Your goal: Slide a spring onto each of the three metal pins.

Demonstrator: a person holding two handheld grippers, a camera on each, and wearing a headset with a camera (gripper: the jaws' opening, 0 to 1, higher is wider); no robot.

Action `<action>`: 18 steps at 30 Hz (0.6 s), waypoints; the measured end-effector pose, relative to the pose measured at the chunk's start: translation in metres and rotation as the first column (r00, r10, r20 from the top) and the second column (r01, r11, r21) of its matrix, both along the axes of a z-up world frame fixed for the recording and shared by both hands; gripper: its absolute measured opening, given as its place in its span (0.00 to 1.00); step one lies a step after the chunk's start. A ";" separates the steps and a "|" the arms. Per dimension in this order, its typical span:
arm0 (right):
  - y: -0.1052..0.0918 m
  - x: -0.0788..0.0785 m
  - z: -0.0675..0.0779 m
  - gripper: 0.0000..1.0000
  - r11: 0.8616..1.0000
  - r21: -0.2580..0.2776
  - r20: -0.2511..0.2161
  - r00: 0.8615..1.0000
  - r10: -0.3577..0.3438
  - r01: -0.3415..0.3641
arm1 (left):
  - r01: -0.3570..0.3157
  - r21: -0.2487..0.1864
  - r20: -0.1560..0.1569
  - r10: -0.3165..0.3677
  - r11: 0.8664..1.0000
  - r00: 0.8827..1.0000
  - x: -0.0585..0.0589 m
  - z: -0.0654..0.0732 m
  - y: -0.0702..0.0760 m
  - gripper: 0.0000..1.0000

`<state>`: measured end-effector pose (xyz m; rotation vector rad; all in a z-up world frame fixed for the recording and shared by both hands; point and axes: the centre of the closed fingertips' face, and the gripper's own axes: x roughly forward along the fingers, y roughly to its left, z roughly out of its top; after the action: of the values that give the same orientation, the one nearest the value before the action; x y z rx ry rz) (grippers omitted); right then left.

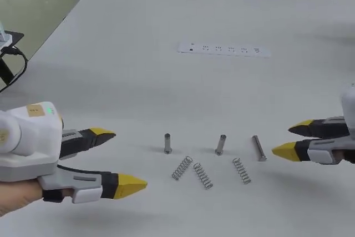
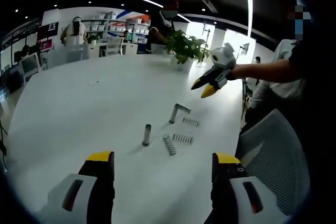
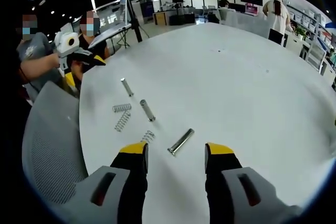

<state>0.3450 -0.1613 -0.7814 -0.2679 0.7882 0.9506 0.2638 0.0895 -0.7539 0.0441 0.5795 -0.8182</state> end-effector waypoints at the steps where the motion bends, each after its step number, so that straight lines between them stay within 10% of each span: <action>1: 0.001 0.001 0.000 0.42 1.000 -0.002 -0.002 1.000 0.001 -0.001 | 0.000 -0.001 -0.001 0.000 1.000 1.000 0.000 0.000 0.000 0.71; 18: 0.017 0.017 -0.014 0.33 0.999 -0.035 -0.047 0.999 -0.019 0.017 | 0.003 -0.002 -0.006 -0.003 1.000 1.000 -0.002 -0.002 0.000 0.69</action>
<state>0.3618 -0.1448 -0.7954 -0.2686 0.8494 0.9299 0.2621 0.0899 -0.7557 0.0406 0.5839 -0.8220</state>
